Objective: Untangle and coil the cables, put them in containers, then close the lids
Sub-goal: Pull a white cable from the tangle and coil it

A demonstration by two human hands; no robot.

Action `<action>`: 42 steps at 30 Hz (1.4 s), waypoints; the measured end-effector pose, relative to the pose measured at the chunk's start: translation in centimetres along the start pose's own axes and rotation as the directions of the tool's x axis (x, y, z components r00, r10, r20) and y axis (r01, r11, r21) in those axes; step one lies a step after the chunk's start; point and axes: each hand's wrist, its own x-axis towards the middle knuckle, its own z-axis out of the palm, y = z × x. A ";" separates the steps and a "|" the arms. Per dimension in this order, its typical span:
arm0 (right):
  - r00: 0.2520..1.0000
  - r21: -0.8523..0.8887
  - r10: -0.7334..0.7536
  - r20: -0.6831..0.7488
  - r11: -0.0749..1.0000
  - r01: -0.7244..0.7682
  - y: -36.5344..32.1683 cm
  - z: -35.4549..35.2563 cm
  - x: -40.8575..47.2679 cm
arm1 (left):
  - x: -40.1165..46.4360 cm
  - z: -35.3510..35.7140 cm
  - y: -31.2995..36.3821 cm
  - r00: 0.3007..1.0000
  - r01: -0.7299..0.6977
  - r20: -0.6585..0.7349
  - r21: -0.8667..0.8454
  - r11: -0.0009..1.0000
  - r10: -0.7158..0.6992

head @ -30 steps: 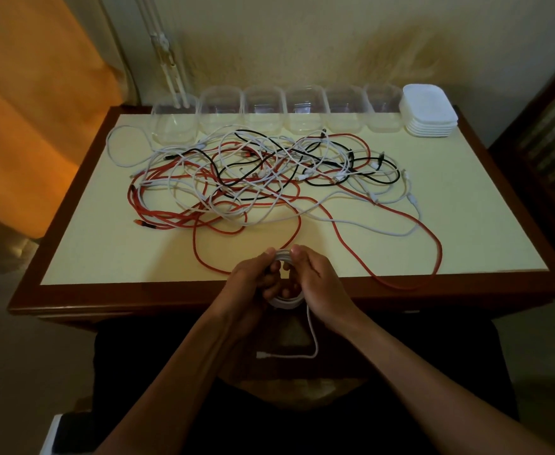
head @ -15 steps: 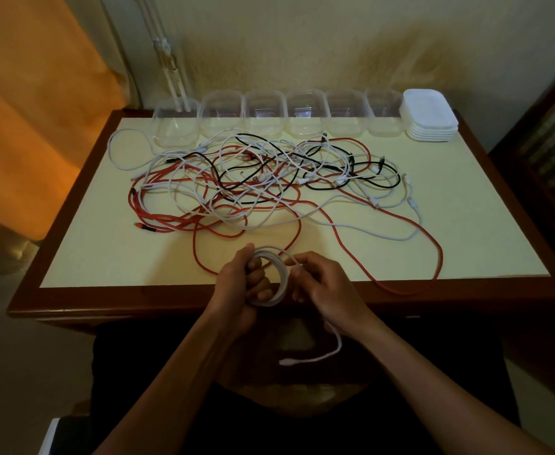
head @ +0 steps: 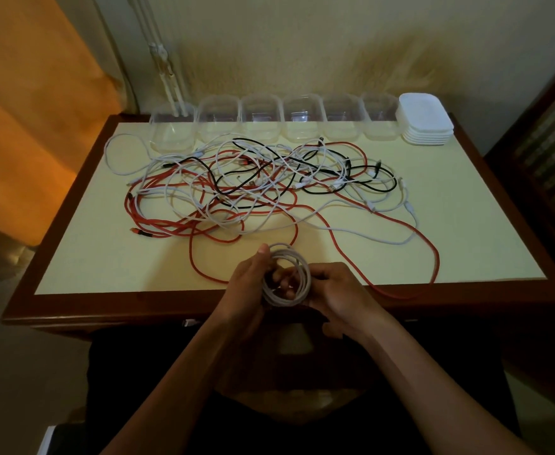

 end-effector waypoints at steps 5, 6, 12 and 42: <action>0.996 0.178 0.083 -0.014 0.981 -0.080 -0.3 -0.4 -0.2 | 0.6 -0.8 -1.0 0.969 -0.190 -0.014 0.597 0.779 0.247; 0.996 0.206 0.090 -0.018 0.975 -0.084 -0.2 -0.4 -0.2 | 0.9 -0.9 -1.3 0.962 -0.199 -0.019 0.636 0.745 0.273; 0.997 0.236 0.072 0.008 0.969 -0.072 0.0 -0.2 -0.1 | 1.7 -1.3 -2.2 0.934 -0.205 -0.067 0.704 0.680 0.351; 0.974 0.729 0.220 -0.056 0.676 -0.110 -1.1 2.1 -1.2 | 2.2 -1.1 -0.9 0.820 -0.306 0.061 0.887 0.346 0.569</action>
